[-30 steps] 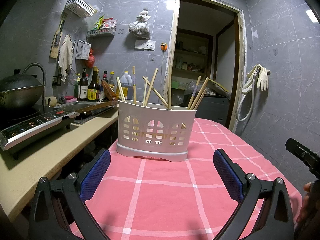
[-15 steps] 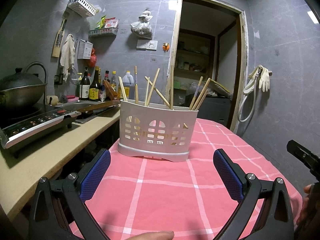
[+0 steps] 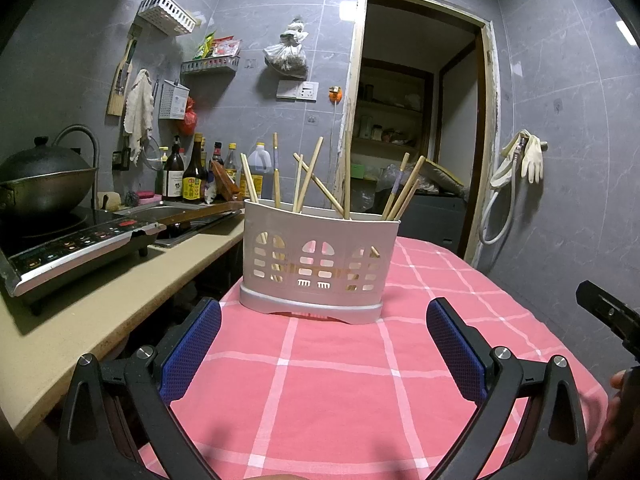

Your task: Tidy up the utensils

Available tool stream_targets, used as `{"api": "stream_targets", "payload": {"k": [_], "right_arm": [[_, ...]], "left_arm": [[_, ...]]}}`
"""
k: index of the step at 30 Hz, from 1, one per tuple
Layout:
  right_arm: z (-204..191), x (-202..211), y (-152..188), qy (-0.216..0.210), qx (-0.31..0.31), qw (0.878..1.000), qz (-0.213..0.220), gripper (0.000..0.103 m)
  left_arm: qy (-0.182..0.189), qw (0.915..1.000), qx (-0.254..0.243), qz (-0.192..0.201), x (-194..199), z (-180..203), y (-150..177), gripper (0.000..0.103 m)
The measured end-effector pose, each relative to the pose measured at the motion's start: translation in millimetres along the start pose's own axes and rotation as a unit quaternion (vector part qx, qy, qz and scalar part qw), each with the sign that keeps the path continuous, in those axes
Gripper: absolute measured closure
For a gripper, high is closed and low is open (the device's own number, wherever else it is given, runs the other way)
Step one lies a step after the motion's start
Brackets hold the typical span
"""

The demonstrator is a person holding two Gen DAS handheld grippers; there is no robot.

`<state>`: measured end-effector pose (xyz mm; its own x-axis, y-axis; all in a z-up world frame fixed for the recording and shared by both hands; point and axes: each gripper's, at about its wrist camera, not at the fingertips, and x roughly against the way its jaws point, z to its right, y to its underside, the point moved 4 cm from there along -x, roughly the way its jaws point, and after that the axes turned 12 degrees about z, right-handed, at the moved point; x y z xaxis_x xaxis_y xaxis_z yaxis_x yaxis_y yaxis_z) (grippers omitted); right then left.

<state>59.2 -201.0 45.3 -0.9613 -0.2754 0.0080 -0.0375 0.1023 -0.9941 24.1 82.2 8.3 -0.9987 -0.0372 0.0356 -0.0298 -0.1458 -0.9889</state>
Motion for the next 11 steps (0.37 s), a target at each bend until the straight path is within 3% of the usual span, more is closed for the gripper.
{"api": "stream_targets", "payload": {"k": [11], "right_arm": [[0.4, -0.1, 0.2, 0.000, -0.001, 1.000, -0.001, 0.000]], "left_arm": [[0.000, 1.0000, 0.000, -0.001, -0.1, 0.5, 0.2, 0.002]]}}
